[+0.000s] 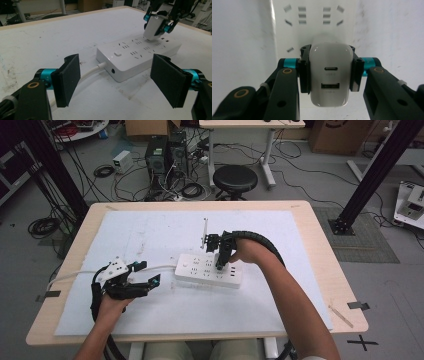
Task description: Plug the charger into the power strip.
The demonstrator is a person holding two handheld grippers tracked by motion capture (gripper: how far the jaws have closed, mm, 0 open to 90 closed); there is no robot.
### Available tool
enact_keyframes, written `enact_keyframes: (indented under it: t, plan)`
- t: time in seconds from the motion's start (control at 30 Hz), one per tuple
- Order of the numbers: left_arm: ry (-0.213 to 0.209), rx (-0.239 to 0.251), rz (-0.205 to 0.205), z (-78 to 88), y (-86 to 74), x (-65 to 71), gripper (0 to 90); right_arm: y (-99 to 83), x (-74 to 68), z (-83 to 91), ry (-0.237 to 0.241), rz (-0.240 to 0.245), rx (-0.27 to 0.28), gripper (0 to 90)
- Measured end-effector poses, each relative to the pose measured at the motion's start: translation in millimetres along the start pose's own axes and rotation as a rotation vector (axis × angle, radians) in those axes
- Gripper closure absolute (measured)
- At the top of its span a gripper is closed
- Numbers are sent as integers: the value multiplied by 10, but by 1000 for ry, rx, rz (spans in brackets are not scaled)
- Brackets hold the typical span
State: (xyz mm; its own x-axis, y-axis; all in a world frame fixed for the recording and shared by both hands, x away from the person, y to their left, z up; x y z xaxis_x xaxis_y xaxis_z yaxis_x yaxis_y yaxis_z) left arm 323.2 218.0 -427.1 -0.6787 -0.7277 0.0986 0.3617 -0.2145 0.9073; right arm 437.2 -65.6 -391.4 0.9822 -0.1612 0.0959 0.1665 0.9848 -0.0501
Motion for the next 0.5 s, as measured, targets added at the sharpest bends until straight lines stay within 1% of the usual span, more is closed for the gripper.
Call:
enact_keyframes:
  t: [0.03,0.07,0.17,0.2,0.27,0.3,0.43,0.5]
  plan:
    - [-1,0,-3,4,-1,-3,241,16,-11,-26,-9,4,4,635]
    - [2,4,-2,9,-3,-6,241,23,-12,-22,-11,2,-5,635]
    - [3,3,4,13,-16,-16,241,12,-3,-26,-5,-3,2,635]
    - [4,2,3,14,-18,-19,241,17,-1,-24,-8,2,-5,636]
    - [4,2,6,10,-18,-18,241,22,-9,-28,-6,-14,-5,636]
    - [4,2,4,9,-17,-17,241,26,-3,-31,-2,-9,-7,636]
    - [1,3,3,2,-18,1,241,66,-11,-44,-11,-6,-20,637]
    - [0,2,3,3,-26,5,241,87,-8,-51,-4,-7,-35,637]
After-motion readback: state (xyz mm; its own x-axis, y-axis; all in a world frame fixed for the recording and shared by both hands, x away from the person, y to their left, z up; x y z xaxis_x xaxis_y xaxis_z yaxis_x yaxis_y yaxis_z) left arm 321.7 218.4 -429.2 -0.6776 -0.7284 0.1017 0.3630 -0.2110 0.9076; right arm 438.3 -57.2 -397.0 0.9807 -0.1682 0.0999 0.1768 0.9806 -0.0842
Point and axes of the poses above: each handheld gripper's, and its own axes: z roughly backward along the jaws, y roughly out of its top, x roughly to its right, the point moved 3 cm from there along -z, roughly forward along the jaws, and after that the axes turned 6 degrees about -x, right-handed, at the moved point
